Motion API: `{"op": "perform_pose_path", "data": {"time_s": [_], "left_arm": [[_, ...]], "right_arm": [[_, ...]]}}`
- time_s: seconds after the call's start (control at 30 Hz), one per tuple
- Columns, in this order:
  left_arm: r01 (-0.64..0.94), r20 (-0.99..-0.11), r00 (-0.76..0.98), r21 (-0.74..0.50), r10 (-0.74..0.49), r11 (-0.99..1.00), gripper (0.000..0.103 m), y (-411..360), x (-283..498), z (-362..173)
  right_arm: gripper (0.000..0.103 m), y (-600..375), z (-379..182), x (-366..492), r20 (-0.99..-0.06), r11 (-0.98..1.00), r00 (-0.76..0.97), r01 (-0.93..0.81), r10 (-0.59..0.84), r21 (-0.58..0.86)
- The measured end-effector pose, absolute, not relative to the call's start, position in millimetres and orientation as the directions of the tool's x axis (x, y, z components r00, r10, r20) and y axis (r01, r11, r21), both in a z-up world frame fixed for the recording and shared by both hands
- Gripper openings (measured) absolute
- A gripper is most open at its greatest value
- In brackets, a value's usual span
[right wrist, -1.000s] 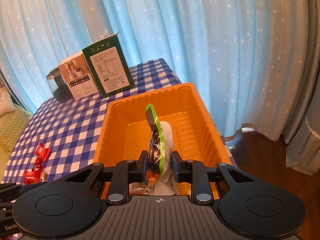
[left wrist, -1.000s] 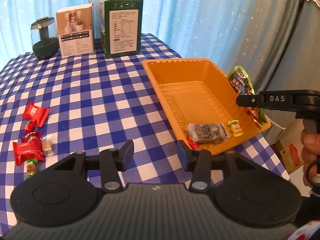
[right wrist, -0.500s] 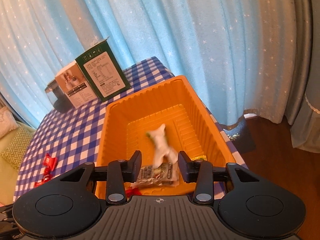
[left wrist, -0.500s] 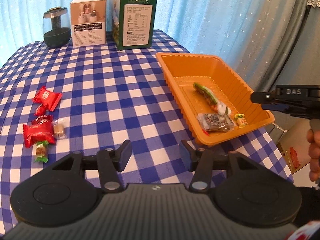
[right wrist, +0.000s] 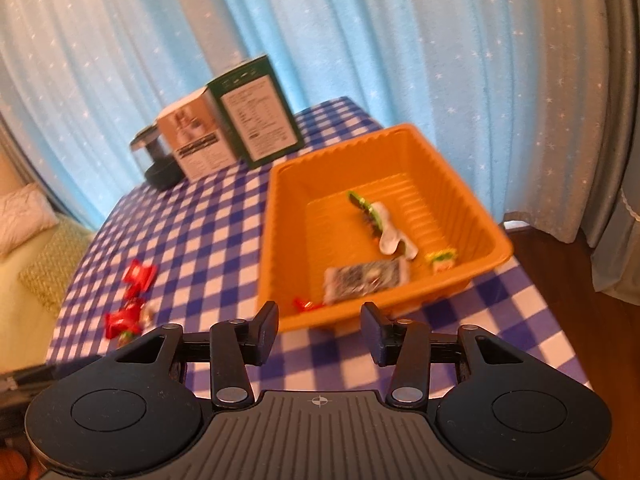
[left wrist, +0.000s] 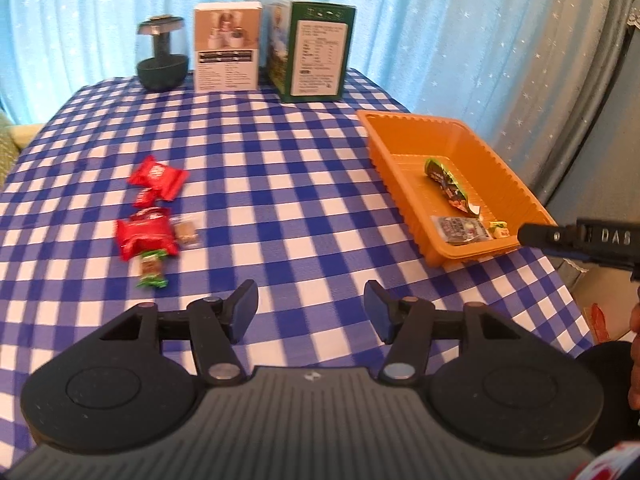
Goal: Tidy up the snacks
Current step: 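Withdraw both tools from the tray toward the remaining candies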
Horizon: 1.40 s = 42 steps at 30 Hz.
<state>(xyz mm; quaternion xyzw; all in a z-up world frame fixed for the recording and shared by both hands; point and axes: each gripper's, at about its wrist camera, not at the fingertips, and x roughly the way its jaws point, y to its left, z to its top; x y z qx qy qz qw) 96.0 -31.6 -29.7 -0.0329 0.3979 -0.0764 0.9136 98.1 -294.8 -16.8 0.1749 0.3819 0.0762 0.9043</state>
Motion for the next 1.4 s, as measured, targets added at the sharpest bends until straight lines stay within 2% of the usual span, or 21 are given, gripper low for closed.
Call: {"op": "perform_pose_path", "data": {"time_s": [0.6, 1.33, 1.4], "left_arm": [[-0.068, -0.718, 0.696, -0.09, -0.017, 0.994, 0.063, 56.5, 49.7, -19.3], [-0.123, -0.719, 0.694, -0.081, 0.028, 0.989, 0.061, 77.5, 79.1, -37.7], [-0.124, -0.718, 0.695, -0.08, 0.029, 0.989, 0.057, 78.3, 86.8, -42.3]], "right_arm": [[0.05, -215.5, -16.9, 76.8, -0.677, 0.925, 0.642, -0.148, 0.36, 0.351], [0.056, -169.6, -38.2, 103.9, -0.709, 0.923, 0.591, -0.229, 0.385, 0.311], [0.056, -166.4, -42.6, 110.2, -0.712, 0.923, 0.588, -0.231, 0.385, 0.308]]}}
